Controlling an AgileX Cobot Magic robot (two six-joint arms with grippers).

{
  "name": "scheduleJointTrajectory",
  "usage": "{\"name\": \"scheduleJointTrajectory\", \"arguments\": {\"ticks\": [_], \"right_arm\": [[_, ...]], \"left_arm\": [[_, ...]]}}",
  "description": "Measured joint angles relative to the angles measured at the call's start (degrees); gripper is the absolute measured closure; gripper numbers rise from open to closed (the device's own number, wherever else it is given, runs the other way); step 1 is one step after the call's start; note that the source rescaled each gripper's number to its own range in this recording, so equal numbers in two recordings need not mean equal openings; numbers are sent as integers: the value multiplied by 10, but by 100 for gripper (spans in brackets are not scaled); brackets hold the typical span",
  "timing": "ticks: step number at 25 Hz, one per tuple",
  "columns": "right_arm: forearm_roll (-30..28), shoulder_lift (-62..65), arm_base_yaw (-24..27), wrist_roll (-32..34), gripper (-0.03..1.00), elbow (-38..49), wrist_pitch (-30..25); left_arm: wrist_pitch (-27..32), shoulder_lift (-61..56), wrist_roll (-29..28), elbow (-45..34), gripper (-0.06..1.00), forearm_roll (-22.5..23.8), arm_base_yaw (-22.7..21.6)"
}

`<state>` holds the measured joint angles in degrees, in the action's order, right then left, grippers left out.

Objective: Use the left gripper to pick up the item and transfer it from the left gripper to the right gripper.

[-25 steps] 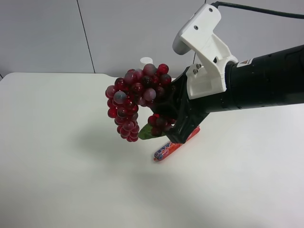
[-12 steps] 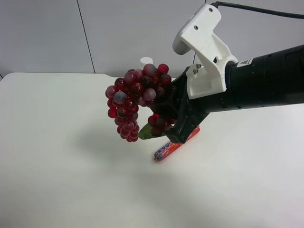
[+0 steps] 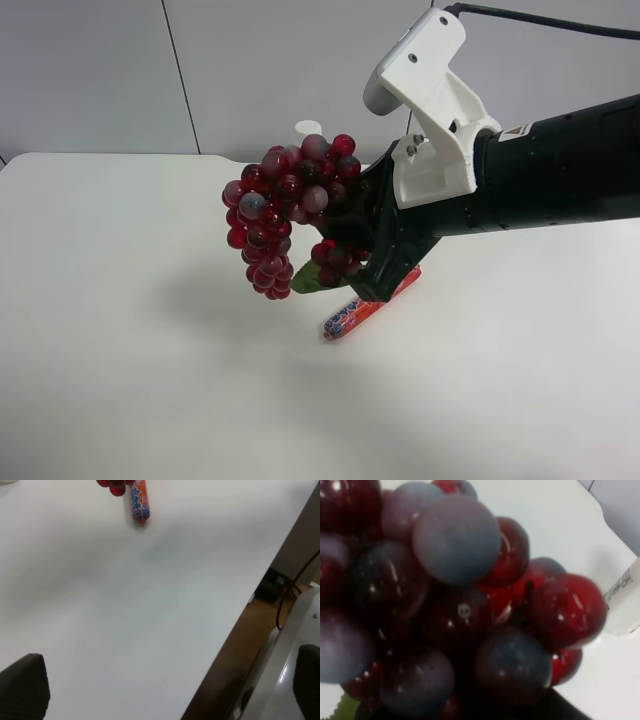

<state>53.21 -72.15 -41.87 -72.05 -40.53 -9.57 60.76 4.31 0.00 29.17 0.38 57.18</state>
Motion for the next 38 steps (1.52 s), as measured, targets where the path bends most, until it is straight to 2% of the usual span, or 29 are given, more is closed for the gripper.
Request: {"name": "scheduleJointTrajectory", "arguments": {"ticks": [6, 10, 16, 21, 26, 28, 32, 35, 38], "right_arm": [[0, 0, 0, 0, 96, 0, 0], [0, 0, 0, 9, 96, 0, -1], [-1, 0, 0, 55, 96, 0, -1], [-1, 0, 0, 73, 96, 0, -1], [-1, 0, 2, 79, 96, 0, -1], [-1, 0, 14, 86, 96, 0, -6], [-6, 0, 69, 109, 96, 0, -31], [-27, 0, 118, 134, 96, 0, -71], [-79, -1, 166, 185, 96, -17, -140]], "left_arm": [[0, 0, 0, 0, -5, 0, -6], [0, 0, 0, 0, -5, 0, -65], [0, -3, 0, 0, -5, 0, -216], [-1, -42, 0, 0, -5, -1, -358], [-1, -46, 0, 0, -5, 0, -467], [-1, -46, 0, 0, -5, 0, -493], [-1, -46, 0, 0, -5, 0, -510], [-1, -46, 0, 0, -5, 0, -511], [-1, -46, 0, 0, -5, 0, -511]]}}
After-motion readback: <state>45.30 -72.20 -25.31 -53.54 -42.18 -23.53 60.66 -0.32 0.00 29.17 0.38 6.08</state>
